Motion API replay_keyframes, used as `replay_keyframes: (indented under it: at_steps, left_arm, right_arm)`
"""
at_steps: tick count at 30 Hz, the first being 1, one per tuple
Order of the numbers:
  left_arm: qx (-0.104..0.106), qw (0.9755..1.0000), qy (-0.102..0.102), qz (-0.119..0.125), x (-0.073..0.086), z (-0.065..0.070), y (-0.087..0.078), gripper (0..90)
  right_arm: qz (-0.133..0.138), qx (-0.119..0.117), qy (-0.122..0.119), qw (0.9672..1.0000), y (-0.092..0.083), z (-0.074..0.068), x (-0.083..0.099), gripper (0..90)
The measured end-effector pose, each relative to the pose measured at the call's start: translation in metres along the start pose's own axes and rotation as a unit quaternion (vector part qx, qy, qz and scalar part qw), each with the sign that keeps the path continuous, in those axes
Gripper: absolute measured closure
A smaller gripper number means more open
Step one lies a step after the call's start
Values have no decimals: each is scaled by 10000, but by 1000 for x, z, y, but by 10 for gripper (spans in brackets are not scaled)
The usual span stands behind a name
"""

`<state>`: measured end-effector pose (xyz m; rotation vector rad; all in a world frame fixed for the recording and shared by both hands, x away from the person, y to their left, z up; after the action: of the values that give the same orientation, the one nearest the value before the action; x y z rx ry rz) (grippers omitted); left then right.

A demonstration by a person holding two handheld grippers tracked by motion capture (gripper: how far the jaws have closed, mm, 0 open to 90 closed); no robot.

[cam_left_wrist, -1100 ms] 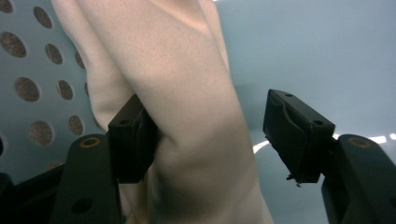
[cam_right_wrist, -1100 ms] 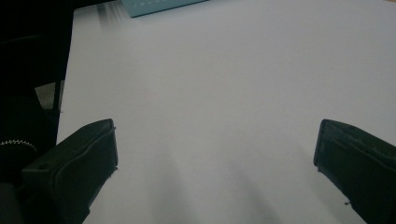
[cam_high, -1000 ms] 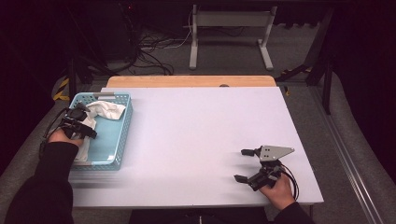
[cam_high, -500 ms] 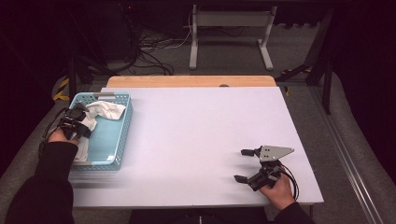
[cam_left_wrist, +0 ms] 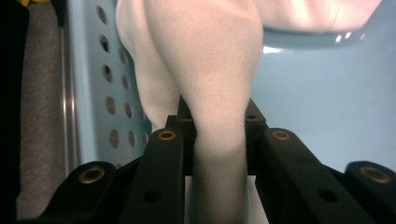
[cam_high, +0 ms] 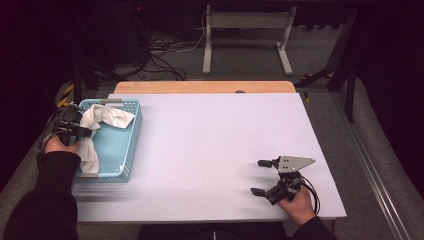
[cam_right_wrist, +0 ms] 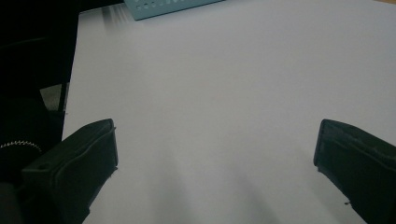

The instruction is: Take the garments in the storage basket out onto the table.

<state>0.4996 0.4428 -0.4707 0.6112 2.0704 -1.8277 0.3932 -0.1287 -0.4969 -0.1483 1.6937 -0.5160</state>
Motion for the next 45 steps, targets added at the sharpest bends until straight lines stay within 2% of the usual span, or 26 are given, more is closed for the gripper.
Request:
replay_keyframes:
  at_steps: [5,8,10,12,17,23,24,26,28,31,40,44,45]
  left_arm:
    - [99,9990,-181,389,-6,-5,-13,771]
    - [151,9972,-208,703,-11,-8,-22,772]
    - [176,9958,-220,874,-13,-8,-28,772]
    - [216,9933,-248,1109,-15,-8,-34,772]
    - [309,9882,-375,1451,-18,-9,-47,773]
    - [489,9777,-529,1973,-23,-10,-65,773]
    - [504,9768,-540,2010,-24,-10,-66,773]
    - [588,9729,-564,2164,-25,-9,-73,773]
    - [685,9677,-620,2345,-26,-7,-81,773]
    - [801,9619,-688,2521,-28,-5,-89,773]
    - [938,9496,-730,2901,-31,-1,-110,772]
    - [979,9452,-731,3028,-33,2,-119,772]
    - [986,9443,-672,3068,-33,3,-122,772]
  right_arm:
    - [17,7,12,10000,0,0,0,4]
    - [18,13,9,10000,0,1,0,4]
    - [15,7,23,10000,0,1,0,4]
    - [21,-3,50,10000,-1,0,0,4]
    - [28,-3,50,10000,-1,1,0,4]
    - [34,-3,56,10000,-1,1,0,4]
    - [34,-6,54,10000,-1,1,0,4]
    - [36,-8,57,10000,-1,1,0,4]
    - [39,-9,60,10000,-1,1,0,4]
    - [42,-16,67,10000,-1,1,0,4]
    - [60,-25,85,9999,-2,1,-1,4]
    - [64,-28,90,9999,-2,1,-1,4]
    - [66,-28,85,9999,-2,1,-1,4]
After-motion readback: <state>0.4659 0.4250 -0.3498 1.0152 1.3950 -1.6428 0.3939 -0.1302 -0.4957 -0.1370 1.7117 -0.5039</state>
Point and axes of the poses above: each handheld gripper's, and its own axes: y roughly forward along the jaws, x roughly out of its underside, z roughly to its right, the point moved 9 cm from there along y, roughly forward along the jaws, and after that the axes turned 5 degrees about -x, right-handed, at the moved point
